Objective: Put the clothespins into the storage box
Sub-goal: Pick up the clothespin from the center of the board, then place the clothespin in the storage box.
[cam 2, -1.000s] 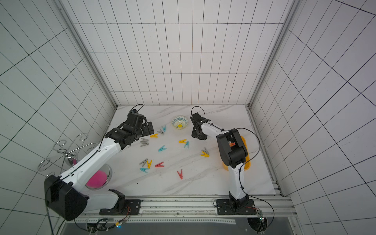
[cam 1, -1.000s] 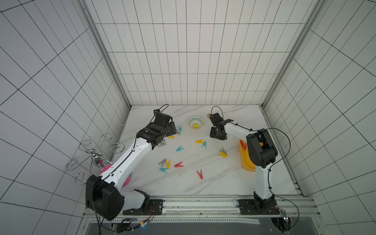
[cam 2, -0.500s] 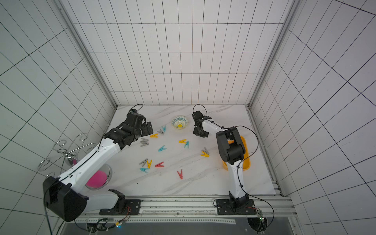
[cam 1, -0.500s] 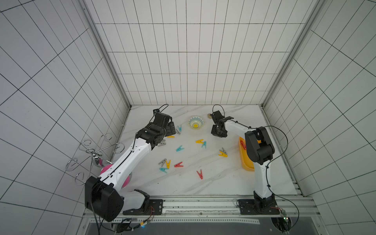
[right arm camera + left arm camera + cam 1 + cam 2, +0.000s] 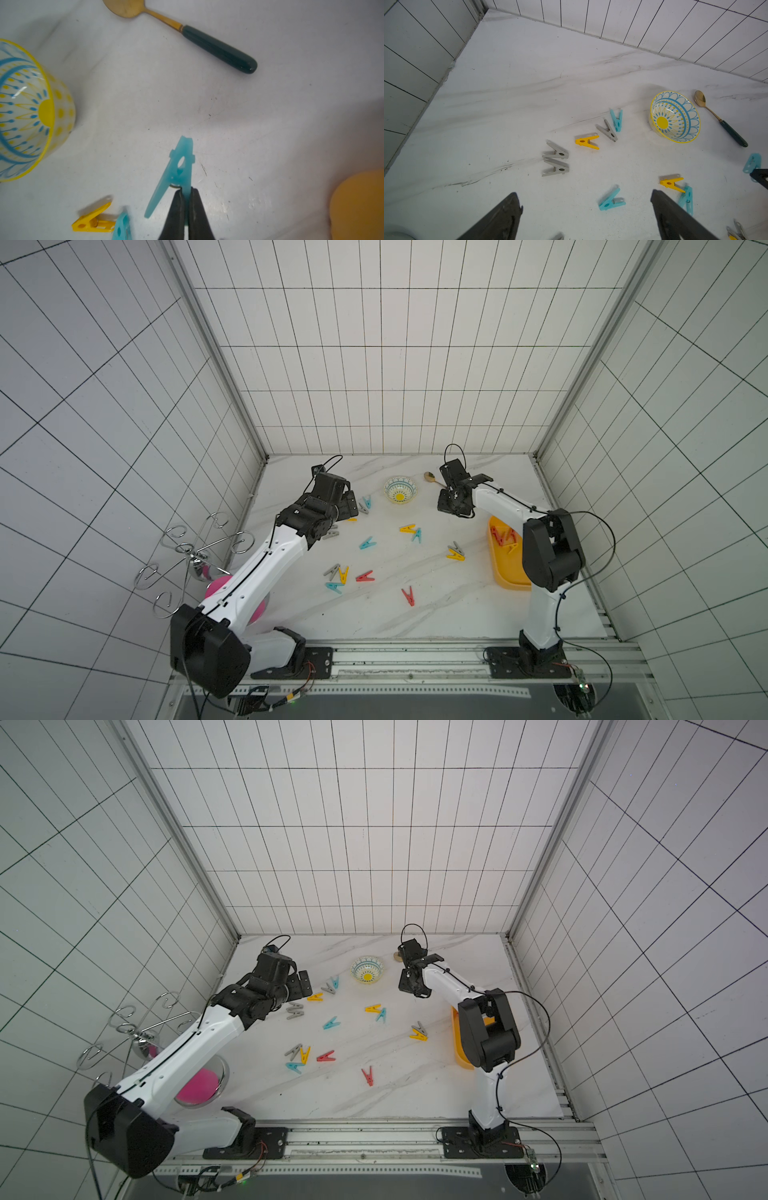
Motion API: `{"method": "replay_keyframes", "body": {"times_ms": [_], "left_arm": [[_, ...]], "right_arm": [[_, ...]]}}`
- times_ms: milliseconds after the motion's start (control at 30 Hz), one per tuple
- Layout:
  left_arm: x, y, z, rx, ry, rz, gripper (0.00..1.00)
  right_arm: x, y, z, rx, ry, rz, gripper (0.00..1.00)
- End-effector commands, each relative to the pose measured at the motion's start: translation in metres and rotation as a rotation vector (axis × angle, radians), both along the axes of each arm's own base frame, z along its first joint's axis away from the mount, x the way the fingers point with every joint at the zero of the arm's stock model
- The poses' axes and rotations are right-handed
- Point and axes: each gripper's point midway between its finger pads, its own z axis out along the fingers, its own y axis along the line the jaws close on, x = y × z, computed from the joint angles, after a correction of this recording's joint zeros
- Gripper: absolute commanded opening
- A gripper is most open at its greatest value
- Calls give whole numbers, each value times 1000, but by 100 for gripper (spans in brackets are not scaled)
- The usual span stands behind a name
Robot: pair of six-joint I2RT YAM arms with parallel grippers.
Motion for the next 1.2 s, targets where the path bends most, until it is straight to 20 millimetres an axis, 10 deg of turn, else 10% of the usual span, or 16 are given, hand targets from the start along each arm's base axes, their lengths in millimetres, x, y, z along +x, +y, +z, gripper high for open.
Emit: {"method": "replay_keyframes", "body": {"times_ms": [0, 267, 500, 933, 1167], "left_arm": [[-2, -4, 8, -30, -25, -10, 99], [-2, -11, 12, -43, -35, -26, 99], [-2, -29, 15, -22, -40, -85, 99], [1, -36, 13, 3, -40, -107, 99], [4, -33, 21, 33, -52, -105, 99]], "right_arm": [[-26, -38, 26, -33, 10, -6, 4], [-92, -159, 16, -33, 111, -210, 5], [-132, -209, -29, -49, 244, -323, 5], [-153, -236, -75, -93, 380, -378, 8], [-124, -238, -83, -86, 362, -390, 11]]}}
